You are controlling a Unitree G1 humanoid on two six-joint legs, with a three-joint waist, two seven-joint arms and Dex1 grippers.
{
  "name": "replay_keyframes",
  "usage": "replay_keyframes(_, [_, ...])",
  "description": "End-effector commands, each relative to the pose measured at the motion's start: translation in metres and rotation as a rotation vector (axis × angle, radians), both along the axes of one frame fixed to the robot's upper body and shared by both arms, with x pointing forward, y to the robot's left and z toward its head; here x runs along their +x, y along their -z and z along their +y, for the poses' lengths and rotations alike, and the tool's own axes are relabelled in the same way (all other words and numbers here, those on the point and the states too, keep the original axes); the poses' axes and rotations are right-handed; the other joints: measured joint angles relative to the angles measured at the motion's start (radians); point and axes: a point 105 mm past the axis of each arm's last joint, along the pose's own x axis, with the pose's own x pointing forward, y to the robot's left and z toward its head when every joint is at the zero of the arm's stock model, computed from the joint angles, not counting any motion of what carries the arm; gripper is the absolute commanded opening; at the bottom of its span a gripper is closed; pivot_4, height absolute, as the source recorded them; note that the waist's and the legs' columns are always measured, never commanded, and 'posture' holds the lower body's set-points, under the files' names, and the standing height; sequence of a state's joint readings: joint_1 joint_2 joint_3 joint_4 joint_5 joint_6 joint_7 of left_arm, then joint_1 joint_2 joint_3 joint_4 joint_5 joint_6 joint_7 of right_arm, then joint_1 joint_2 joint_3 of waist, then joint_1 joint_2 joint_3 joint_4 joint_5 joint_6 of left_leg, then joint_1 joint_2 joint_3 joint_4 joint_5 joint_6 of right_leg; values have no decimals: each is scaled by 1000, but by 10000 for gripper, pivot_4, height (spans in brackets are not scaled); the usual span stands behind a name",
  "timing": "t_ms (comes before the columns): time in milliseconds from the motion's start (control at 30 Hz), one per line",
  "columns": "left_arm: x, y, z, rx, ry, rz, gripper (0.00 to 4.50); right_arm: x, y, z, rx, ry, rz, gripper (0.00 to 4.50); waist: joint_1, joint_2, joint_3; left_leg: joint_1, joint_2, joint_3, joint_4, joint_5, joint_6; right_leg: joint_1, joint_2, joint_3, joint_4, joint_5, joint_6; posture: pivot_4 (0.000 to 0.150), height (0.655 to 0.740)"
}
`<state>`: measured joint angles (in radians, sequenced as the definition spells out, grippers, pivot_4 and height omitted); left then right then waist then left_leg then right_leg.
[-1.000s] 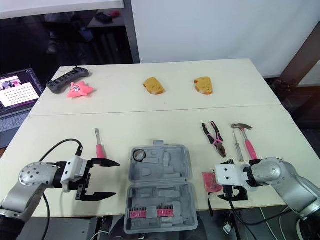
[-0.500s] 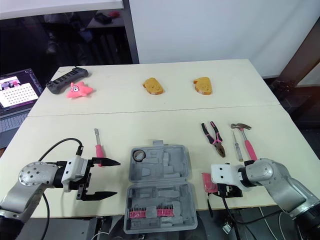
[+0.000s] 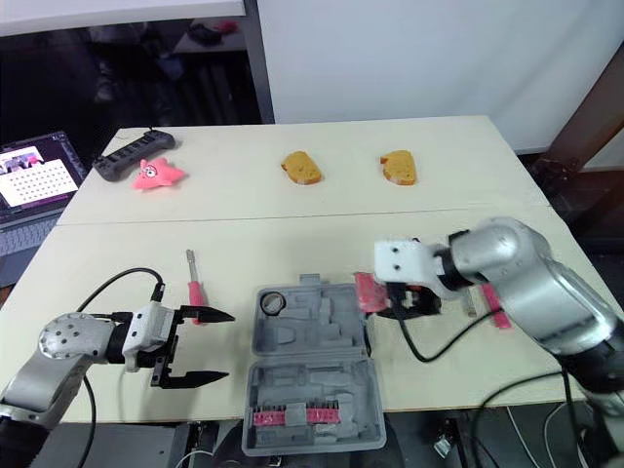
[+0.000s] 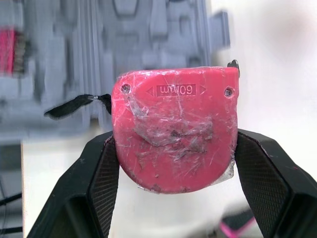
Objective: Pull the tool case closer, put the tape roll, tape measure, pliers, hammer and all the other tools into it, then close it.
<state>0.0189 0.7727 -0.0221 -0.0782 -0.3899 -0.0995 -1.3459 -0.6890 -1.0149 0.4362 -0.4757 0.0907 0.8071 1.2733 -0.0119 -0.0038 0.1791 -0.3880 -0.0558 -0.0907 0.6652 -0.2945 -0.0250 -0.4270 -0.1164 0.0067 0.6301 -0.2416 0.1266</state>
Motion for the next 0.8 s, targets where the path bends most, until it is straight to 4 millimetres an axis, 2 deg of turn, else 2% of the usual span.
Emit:
replay_keyframes(33, [4,-5,-1,-1,13,-37,45000,13,6,11,-121,21,16,29298,-1,0,0,-1,0,0,0,0,0,-1,0,0,0,0,0,1500,7400])
replay_keyframes(133, [7,-5,-2,0,14,-44,45000,23,17,17,-240,6,-7,29298,-2,0,0,-1,-1,1,1,0,0,-1,-1,0,1,0,0,1500,7400])
replay_keyframes(233, [8,-5,-2,-3,14,-45,45000,34,24,32,-238,21,-23,29298,-3,0,0,-1,-1,1,0,0,0,-2,0,0,1,0,0,1500,7400])
replay_keyframes(367, [9,-4,-3,-7,12,-47,45000,43,40,34,-314,31,-36,29298,-5,0,0,-1,-1,1,0,1,-1,-2,0,0,2,0,0,1500,7400])
replay_keyframes(567, [9,-6,-4,-15,1,-58,45000,49,54,37,-363,23,-38,29298,-5,0,0,-1,-1,1,0,1,-1,-3,0,0,2,0,0,1500,7400])
replay_keyframes(800, [9,-8,-5,-18,-7,-65,45000,42,63,45,-363,-9,-5,29298,-7,0,0,-1,-1,1,0,1,-1,-3,0,0,2,0,0,1500,7400])
